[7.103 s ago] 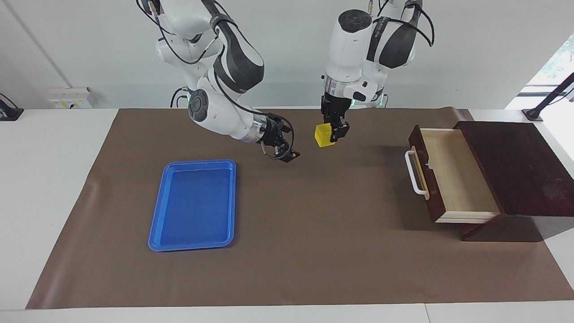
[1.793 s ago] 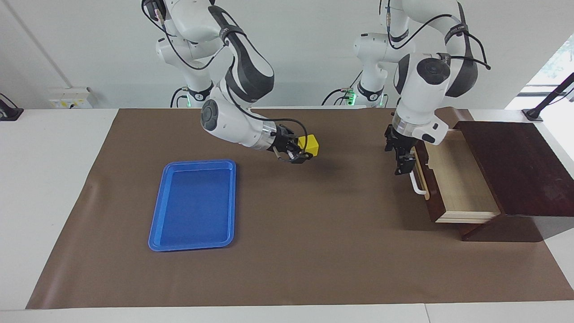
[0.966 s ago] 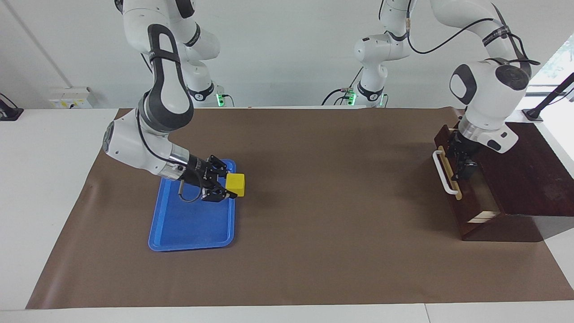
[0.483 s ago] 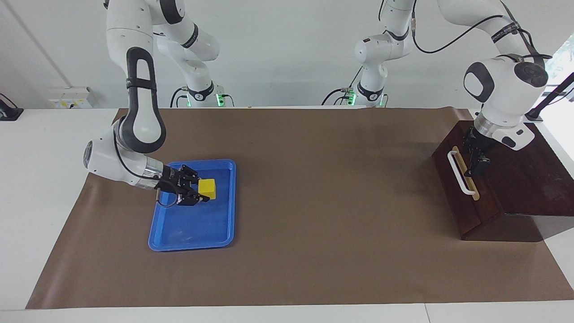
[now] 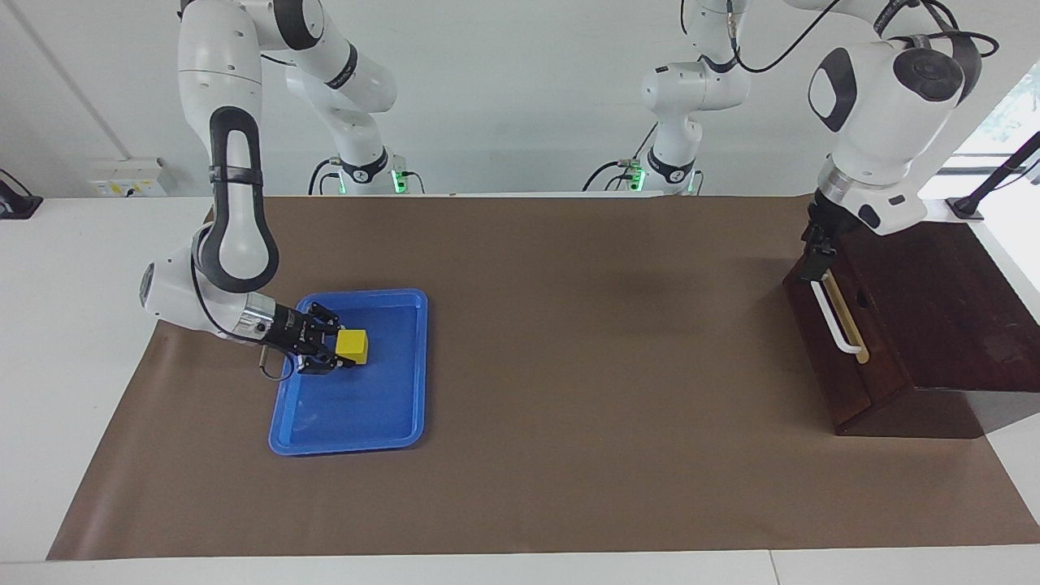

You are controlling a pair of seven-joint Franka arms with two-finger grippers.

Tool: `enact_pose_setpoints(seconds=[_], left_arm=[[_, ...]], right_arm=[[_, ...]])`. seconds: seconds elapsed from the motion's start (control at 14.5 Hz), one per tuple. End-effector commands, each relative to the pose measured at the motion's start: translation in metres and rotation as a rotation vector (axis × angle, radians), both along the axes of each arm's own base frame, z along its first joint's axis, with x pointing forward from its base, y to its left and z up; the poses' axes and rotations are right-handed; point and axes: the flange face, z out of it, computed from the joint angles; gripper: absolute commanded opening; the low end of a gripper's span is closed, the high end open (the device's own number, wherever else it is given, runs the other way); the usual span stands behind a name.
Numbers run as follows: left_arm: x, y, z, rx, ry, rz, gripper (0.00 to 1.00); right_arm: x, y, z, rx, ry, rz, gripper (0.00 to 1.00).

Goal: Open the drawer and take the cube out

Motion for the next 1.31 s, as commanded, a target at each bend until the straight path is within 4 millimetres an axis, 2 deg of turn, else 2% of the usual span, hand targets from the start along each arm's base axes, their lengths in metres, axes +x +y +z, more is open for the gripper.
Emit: enact_pose_setpoints(seconds=[0.0, 0.21, 0.34, 0.41, 0.48, 0.55, 0.62, 0.97, 1.1, 1.24], left_arm=[[-0.005, -0.018, 0.034, -0.008, 0.082, -0.323, 1.0], [0.01, -0.016, 0.037, -0.097, 0.127, -0.52, 1.0], [0.008, -0.017, 0.039, -0.136, 0.143, -0.636, 1.0], [0.006, -0.018, 0.039, -0.139, 0.153, -0.687, 1.0], [0.006, -0.018, 0.039, -0.141, 0.157, -0.704, 1.0], [0.006, -0.019, 0.039, -0.142, 0.159, -0.707, 1.0], [0.006, -0.018, 0.04, -0.141, 0.156, -0.707, 1.0], [0.003, -0.017, 0.044, -0.144, 0.153, -0.73, 1.0], [-0.004, -0.007, 0.052, -0.146, 0.153, -0.778, 1.0], [-0.005, -0.002, 0.047, -0.151, 0.162, -0.797, 1.0]], right_arm=[[-0.01, 0.001, -0.004, -0.015, -0.003, 0.009, 0.0], [-0.016, 0.0, -0.011, -0.034, -0.01, 0.001, 0.0], [-0.017, 0.001, -0.012, -0.036, -0.014, 0.007, 0.0], [-0.017, 0.001, -0.012, -0.036, -0.015, 0.008, 0.06], [-0.017, 0.001, -0.012, -0.036, -0.015, 0.008, 0.23], [-0.017, 0.002, -0.012, -0.035, -0.019, 0.015, 0.7], [-0.017, 0.006, -0.011, -0.032, -0.031, 0.036, 1.0], [-0.011, 0.016, 0.004, -0.032, -0.051, 0.053, 1.0], [-0.011, 0.025, 0.017, -0.028, -0.058, 0.068, 1.0], [-0.011, 0.031, 0.037, -0.021, -0.055, 0.067, 1.0]])
